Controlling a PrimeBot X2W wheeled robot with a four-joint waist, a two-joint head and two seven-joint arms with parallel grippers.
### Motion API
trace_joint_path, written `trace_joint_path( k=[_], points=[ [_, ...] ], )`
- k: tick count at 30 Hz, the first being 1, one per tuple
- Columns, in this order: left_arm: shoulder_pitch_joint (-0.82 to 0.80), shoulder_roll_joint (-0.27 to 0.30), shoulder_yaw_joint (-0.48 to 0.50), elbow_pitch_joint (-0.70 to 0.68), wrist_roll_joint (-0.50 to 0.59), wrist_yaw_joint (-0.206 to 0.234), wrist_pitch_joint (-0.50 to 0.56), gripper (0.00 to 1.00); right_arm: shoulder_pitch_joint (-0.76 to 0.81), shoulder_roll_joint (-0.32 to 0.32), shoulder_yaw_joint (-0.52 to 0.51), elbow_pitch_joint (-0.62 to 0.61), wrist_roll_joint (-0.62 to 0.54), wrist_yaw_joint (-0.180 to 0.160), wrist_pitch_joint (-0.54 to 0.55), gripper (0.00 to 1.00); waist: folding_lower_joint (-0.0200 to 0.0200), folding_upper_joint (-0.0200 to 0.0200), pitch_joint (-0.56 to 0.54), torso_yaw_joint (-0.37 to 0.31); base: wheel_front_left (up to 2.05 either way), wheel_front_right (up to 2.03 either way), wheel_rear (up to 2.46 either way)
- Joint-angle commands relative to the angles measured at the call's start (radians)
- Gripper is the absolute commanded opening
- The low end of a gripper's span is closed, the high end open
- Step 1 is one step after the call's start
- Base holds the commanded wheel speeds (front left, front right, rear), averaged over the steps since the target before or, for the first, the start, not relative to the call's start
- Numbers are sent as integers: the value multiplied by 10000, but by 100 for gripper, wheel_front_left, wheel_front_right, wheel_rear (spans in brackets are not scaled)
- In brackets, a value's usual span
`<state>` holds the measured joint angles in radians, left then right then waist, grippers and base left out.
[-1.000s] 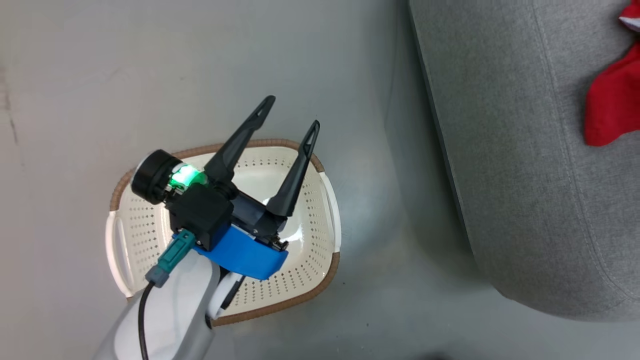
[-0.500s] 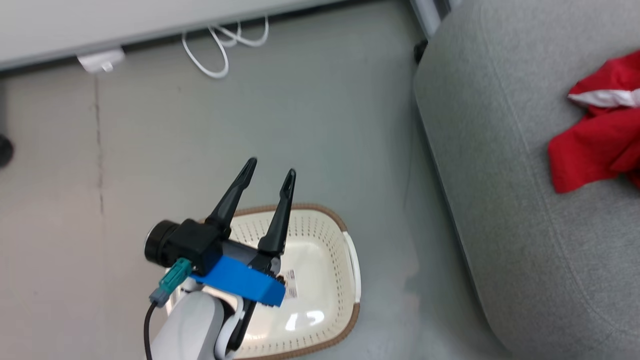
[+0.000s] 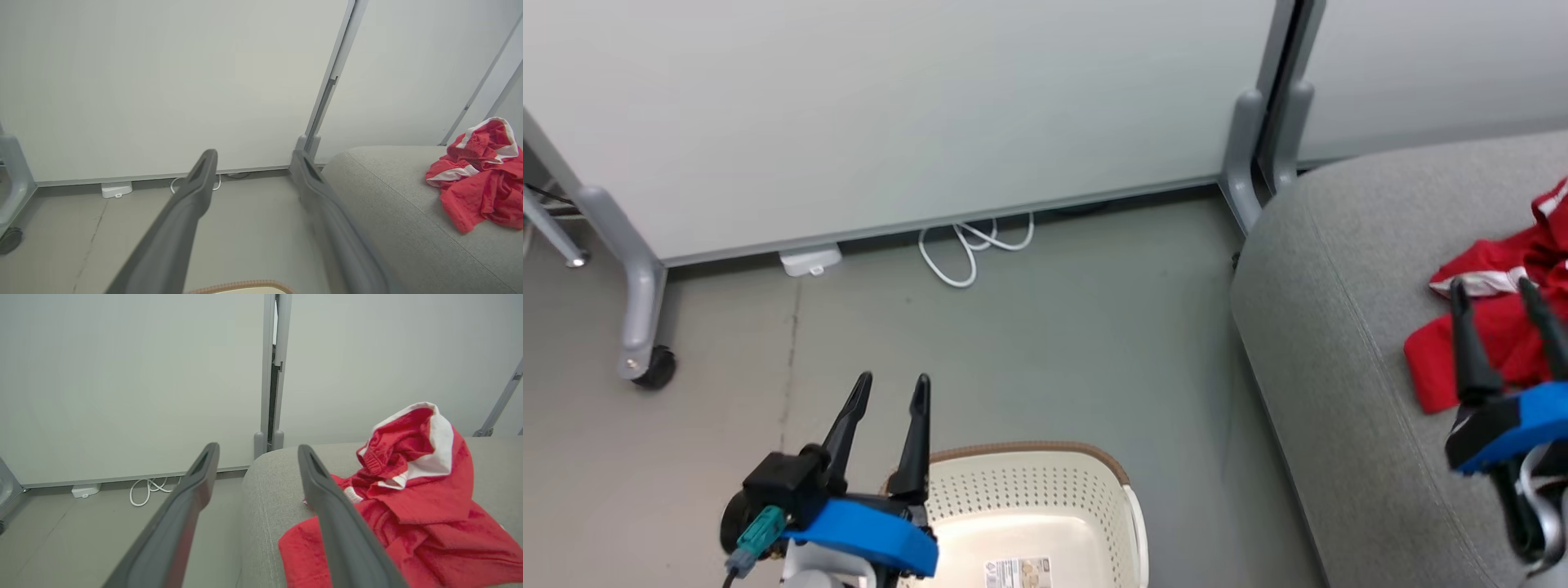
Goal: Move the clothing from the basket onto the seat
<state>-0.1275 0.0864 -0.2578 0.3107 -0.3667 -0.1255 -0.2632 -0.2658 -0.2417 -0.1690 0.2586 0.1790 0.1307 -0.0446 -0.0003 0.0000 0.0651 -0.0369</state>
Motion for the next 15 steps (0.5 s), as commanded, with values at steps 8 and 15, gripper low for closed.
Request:
trace_joint_path(
  k=[8, 15],
  points=[
    [664, -24, 1117, 202, 21, 37, -23, 100, 1764, 1126, 439, -2027, -451, 1, 151, 100, 3, 0, -583, 467, 0, 0, 0],
    [1027, 35, 1550, 360, 129, -8, -23, 100, 2554, 1597, 927, -2649, -688, 1, 410, 100, 3, 0, -721, 564, 0, 0, 0]
  ],
)
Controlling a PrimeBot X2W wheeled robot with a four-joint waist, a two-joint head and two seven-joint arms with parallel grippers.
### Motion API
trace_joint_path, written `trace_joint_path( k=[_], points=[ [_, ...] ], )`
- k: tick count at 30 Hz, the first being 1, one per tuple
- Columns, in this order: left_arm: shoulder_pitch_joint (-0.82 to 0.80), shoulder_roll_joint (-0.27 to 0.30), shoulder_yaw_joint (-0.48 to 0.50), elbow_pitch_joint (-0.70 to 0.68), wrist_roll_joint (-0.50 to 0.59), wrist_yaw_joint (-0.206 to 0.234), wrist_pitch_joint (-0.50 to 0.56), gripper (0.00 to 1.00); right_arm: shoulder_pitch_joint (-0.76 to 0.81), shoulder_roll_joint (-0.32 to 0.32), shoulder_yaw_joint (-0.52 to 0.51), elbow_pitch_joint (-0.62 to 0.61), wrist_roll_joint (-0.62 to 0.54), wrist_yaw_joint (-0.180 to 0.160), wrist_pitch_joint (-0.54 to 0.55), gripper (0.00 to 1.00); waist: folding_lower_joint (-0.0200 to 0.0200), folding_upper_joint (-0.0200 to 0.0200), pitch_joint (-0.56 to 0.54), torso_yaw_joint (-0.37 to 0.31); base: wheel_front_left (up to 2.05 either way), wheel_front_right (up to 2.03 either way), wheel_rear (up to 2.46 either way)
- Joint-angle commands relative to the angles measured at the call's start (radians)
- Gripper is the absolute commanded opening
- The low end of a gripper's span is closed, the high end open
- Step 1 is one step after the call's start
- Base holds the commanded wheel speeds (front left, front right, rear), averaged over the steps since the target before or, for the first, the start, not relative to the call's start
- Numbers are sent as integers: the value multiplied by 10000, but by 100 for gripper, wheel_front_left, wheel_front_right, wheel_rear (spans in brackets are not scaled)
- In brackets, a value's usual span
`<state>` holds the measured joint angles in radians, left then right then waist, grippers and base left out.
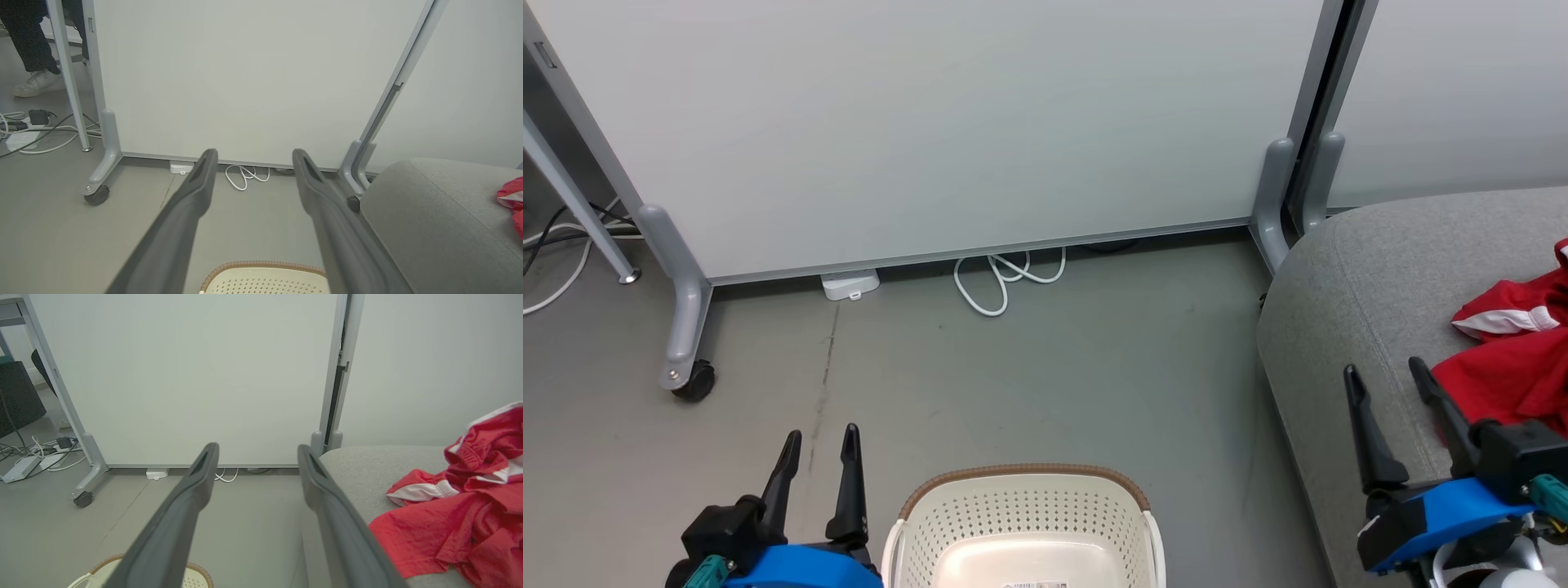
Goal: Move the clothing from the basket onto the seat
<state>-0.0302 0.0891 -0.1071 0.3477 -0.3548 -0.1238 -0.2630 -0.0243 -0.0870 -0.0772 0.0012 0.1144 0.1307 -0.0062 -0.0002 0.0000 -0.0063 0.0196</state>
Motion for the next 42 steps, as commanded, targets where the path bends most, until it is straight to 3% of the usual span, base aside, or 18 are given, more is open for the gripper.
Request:
trace_joint_path(
  k=[1, 23, 24, 34, 42],
  points=[
    [107, 18, 101, 8, 10, -33, -25, 100, 198, 91, 73, -125, -53, 1, 81, 100, 2, 0, -14, -3, 0, 0, 0],
    [118, -182, 212, 341, -16, -90, -25, 100, 334, 328, 572, 92, 25, 1, 144, 100, 2, 0, 1, -17, 0, 0, 0],
    [150, -198, 233, 337, 14, -19, 2, 0, 285, 288, 563, 100, -29, 0, 179, 0, 2, 0, 0, -16, 0, 0, 0],
    [714, -334, 241, 1173, 15, -15, 80, 0, 536, 313, 592, 1096, -26, 0, 227, 0, 2, 0, 0, -17, 0, 0, 0],
    [534, -339, 468, 927, -1370, -21, 493, 0, 371, 318, 473, 1243, 1626, 0, 344, 0, 2, 0, 6, -28, 0, 0, 0]
  ],
)
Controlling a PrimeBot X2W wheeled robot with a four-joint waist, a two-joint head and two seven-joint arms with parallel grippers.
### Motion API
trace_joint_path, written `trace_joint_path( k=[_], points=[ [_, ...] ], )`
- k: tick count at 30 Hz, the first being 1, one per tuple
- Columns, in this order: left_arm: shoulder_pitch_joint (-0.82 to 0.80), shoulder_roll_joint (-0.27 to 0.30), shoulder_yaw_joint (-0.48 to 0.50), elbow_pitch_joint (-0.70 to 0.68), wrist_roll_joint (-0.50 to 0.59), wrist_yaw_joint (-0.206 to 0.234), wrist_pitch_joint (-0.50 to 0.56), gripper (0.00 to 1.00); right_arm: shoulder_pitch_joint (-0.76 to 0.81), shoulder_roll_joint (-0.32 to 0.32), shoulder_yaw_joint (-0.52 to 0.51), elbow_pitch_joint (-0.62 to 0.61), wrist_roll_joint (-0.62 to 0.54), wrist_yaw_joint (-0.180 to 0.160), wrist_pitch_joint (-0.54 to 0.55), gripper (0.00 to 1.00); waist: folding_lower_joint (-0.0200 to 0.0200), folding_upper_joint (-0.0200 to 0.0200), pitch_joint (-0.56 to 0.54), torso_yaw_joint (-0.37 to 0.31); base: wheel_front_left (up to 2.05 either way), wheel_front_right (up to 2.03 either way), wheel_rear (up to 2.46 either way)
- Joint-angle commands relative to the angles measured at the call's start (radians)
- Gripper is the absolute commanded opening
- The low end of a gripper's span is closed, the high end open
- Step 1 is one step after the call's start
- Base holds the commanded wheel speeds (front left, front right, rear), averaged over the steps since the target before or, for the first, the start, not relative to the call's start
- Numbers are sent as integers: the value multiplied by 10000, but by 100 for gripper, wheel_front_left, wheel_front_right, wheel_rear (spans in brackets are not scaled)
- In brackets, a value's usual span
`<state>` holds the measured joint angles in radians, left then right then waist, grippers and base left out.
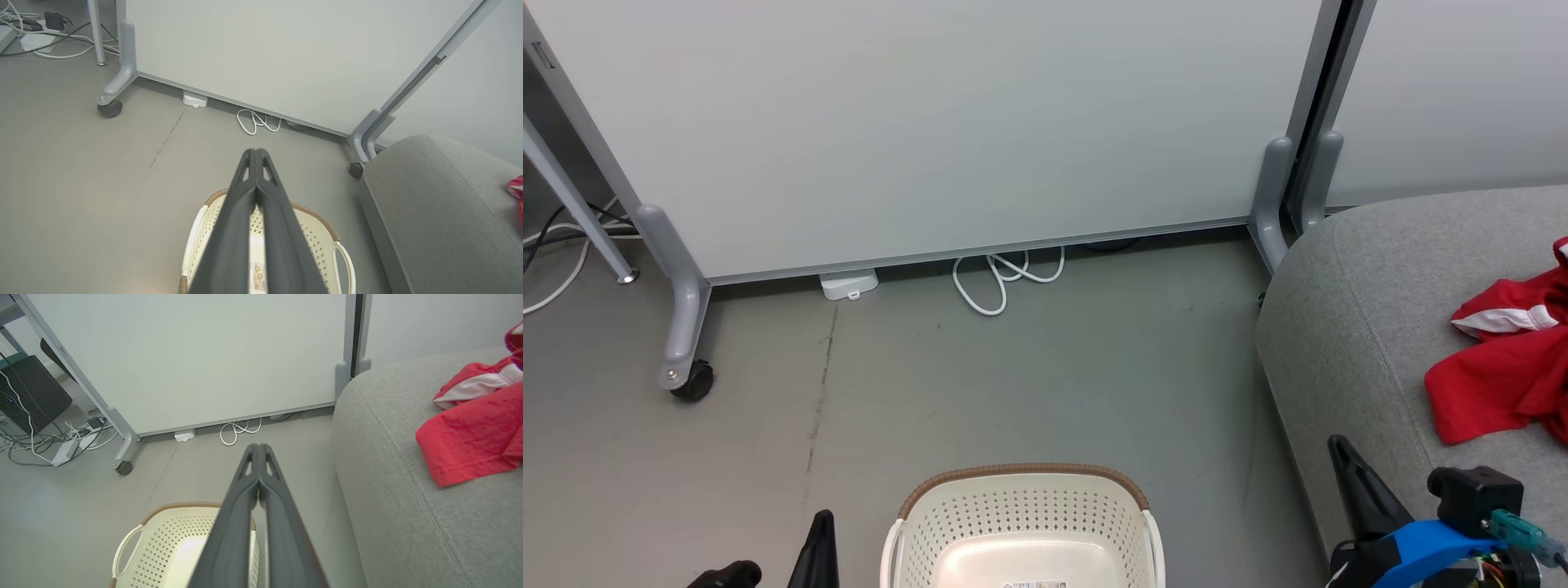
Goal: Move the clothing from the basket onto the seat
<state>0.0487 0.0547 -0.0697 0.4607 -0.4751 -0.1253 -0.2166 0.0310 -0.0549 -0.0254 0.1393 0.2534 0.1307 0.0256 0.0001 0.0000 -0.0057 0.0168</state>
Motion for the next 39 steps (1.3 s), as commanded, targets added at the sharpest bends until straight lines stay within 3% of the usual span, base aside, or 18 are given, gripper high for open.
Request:
trace_joint_path(
  k=[1, 39],
  points=[
    [-277, 3, 120, -232, -332, -7, 76, 0, -201, -1, -57, -122, 432, 0, 39, 0, -1, 0, 1, -2, 0, 0, 0],
    [-922, -16, 913, -1136, -5371, -36, 1556, 0, -806, 21, -441, 399, 6443, 0, 423, 0, -1, 0, 29, -56, 0, 0, 0]
  ],
)
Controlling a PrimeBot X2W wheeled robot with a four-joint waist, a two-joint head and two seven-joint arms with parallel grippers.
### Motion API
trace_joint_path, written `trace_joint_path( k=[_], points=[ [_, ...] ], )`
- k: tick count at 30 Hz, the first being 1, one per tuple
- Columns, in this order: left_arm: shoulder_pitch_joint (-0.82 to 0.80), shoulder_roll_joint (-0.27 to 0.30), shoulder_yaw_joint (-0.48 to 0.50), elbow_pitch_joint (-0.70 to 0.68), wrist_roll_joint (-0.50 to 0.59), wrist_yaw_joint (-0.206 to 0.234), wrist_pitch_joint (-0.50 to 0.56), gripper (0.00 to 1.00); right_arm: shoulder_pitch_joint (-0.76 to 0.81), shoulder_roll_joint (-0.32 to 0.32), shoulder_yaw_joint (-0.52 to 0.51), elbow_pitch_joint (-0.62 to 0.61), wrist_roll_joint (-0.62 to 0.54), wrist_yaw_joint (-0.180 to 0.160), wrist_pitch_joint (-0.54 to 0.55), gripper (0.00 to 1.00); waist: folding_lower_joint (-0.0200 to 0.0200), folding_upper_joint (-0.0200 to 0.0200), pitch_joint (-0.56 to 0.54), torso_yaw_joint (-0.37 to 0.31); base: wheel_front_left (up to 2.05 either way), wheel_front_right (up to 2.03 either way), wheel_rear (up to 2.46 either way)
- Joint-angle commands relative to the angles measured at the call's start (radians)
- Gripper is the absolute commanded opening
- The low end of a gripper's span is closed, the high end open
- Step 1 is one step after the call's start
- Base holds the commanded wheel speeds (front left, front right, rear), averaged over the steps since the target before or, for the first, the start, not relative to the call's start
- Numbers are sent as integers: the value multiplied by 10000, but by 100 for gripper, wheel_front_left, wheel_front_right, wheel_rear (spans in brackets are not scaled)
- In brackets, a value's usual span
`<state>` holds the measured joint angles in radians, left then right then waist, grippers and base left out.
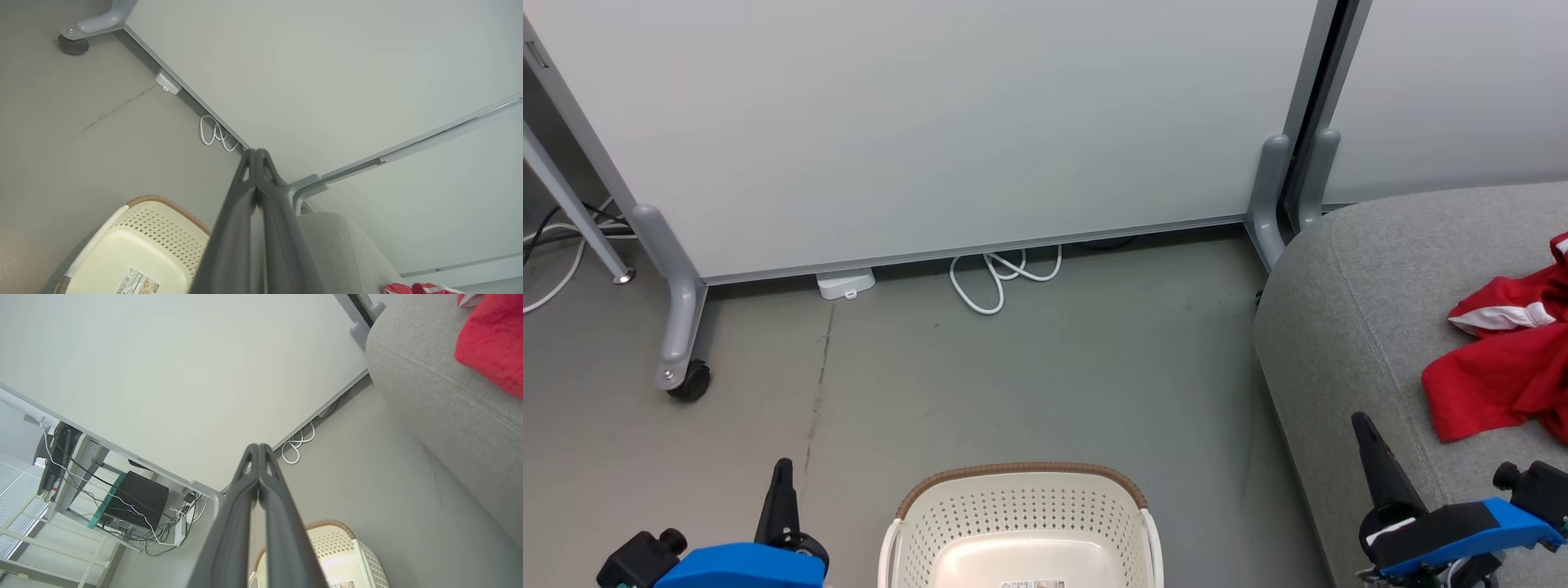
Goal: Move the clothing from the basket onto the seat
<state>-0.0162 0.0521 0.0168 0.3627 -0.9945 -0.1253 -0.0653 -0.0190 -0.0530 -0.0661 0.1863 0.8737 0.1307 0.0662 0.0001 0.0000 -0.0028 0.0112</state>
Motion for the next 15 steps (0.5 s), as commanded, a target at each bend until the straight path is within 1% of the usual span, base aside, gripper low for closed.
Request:
trace_joint_path(
  k=[1, 15],
  points=[
    [-283, 10, 67, -174, -279, -37, 76, 0, -318, 3, -43, -60, 364, 0, 26, 0, -1, 0, 1, -2, 0, 0, 0],
    [-442, 4, 281, -410, -1575, -47, 457, 0, -461, 8, -147, 78, 1908, 1, 125, 0, -1, 0, 11, -21, 0, 0, 0]
  ],
)
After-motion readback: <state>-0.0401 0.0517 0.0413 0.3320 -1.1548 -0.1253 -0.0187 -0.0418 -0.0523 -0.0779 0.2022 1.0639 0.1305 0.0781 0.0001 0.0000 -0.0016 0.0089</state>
